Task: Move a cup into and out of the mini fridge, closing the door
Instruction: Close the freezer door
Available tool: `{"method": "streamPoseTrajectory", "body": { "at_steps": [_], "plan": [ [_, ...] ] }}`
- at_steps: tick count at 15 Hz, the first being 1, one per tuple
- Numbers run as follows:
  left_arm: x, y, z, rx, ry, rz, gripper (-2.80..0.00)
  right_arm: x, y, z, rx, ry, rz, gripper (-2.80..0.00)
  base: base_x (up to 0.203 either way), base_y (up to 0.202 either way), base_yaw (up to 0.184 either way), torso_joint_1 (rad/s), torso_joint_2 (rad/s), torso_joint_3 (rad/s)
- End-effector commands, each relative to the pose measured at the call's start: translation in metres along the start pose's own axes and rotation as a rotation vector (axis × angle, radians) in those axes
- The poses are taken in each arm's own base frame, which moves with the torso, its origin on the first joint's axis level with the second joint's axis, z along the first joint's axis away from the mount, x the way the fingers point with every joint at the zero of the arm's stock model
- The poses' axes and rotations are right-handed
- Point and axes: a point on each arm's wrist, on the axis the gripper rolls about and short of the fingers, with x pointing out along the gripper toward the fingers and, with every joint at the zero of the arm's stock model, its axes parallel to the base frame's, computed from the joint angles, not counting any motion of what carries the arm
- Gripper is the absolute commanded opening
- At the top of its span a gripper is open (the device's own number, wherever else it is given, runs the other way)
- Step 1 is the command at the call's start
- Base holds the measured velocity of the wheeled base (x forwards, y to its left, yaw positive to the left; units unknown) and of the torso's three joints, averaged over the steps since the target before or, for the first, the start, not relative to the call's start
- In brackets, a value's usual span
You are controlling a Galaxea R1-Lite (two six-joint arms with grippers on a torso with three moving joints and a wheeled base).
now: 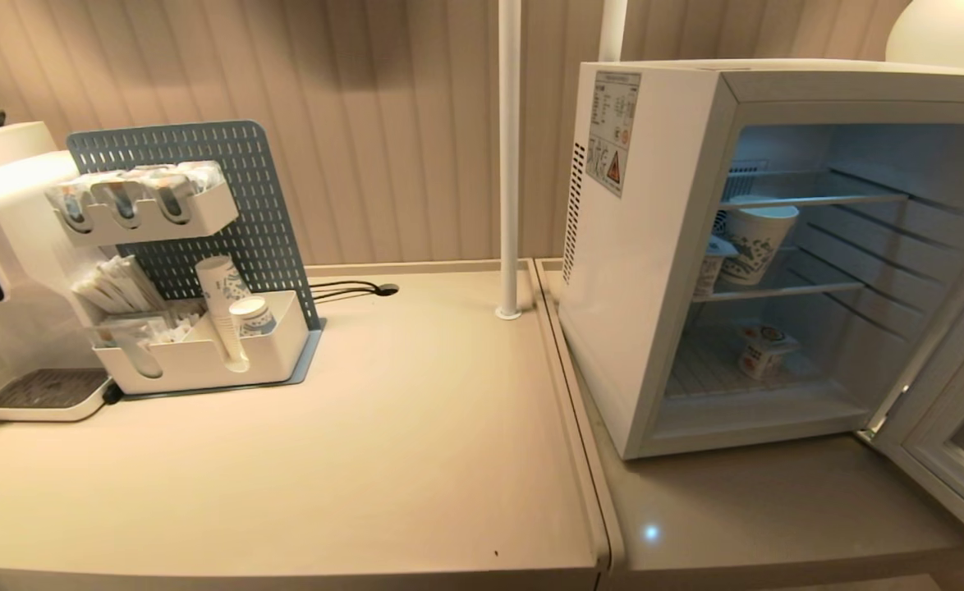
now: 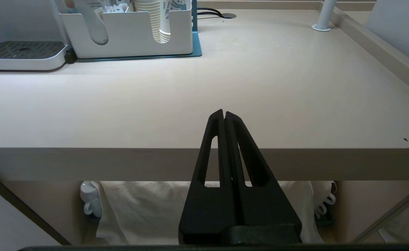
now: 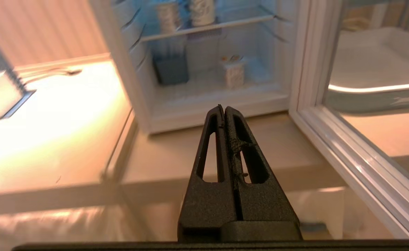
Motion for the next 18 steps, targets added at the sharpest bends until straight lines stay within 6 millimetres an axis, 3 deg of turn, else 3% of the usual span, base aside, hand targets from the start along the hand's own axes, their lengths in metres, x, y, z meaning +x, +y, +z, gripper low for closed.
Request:
{"method": "streamPoseTrajectory", "body": {
  "at_steps": [1,5,7,14,18],
  "plan": [
    [0.0,0.0,0.0,0.0,0.002,0.001,-2.8,0.018,-0.003,-0.027,-0.002,-0.069,-0.024,-2.8,0.0,0.0,0.0,0.0,0.0,0.0],
    [0.0,0.0,0.0,0.0,0.002,0.001,-2.8,0.047,-0.008,-0.085,-0.073,0.02,-0.024,-2.8,0.0,0.0,0.0,0.0,0.0,0.0],
    [0.0,0.0,0.0,0.0,0.002,0.001,-2.8,0.044,-0.008,-0.088,-0.114,0.097,-0.001,-2.8,0.0,0.0,0.0,0.0,0.0,0.0],
    [0.0,0.0,0.0,0.0,0.002,0.001,-2.8,0.044,-0.007,-0.087,-0.101,0.096,0.0,-2.8,0.0,0.0,0.0,0.0,0.0,0.0],
    [0.0,0.0,0.0,0.0,0.002,0.001,-2.8,0.044,-0.007,-0.087,-0.092,0.096,0.0,-2.8,-0.151,0.0,0.002,0.004,0.0,0.001]
  ]
}}
